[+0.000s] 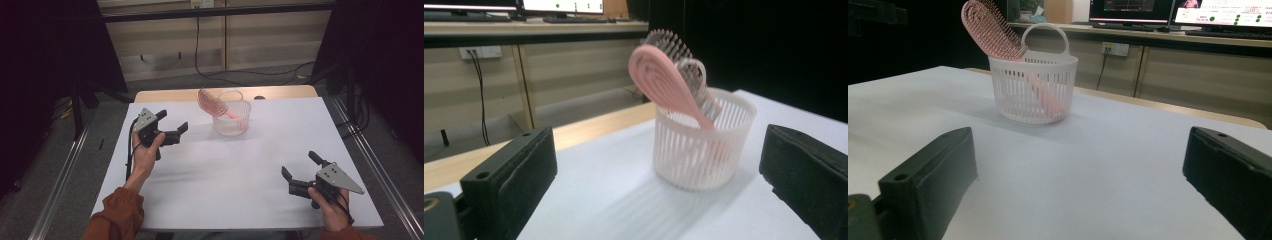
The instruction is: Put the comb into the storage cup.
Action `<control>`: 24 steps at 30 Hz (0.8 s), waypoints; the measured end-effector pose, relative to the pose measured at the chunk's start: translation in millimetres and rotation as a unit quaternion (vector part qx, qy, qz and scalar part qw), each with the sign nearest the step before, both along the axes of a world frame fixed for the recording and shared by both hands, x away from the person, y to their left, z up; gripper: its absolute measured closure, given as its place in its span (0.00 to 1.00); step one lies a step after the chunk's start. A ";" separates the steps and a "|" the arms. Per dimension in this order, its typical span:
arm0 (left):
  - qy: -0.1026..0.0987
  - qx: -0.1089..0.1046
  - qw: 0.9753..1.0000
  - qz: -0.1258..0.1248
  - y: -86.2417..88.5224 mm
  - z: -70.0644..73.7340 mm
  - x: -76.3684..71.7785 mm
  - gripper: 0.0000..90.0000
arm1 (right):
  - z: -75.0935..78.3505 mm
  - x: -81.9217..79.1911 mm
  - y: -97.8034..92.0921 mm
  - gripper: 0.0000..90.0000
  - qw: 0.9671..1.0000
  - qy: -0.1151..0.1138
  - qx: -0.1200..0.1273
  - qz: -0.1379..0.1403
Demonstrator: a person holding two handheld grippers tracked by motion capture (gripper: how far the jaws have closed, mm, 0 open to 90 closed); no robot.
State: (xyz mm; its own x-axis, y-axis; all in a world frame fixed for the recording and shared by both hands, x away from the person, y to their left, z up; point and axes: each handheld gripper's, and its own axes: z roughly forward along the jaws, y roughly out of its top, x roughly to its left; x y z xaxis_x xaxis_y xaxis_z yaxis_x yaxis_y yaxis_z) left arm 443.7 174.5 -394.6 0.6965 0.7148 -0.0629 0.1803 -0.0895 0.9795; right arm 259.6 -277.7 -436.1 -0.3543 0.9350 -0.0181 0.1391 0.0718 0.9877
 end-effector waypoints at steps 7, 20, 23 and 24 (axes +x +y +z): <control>0.003 -0.026 1.000 0.017 8.7 -5.0 -12.9 0.03 | 0.0 -0.3 0.0 0.00 1.000 0.000 -0.001 0.000; -0.023 0.005 1.000 0.014 14.7 -6.8 -35.9 0.03 | 0.3 -0.2 0.3 0.00 1.000 -0.001 0.000 0.000; -0.018 0.009 1.000 0.019 18.5 -6.4 -39.8 0.03 | 0.3 -0.4 0.1 0.00 1.000 -0.002 -0.002 -0.001; -0.021 0.005 0.999 0.024 19.6 -7.3 -42.5 0.03 | 0.4 -0.5 0.1 0.00 1.000 -0.002 -0.001 -0.002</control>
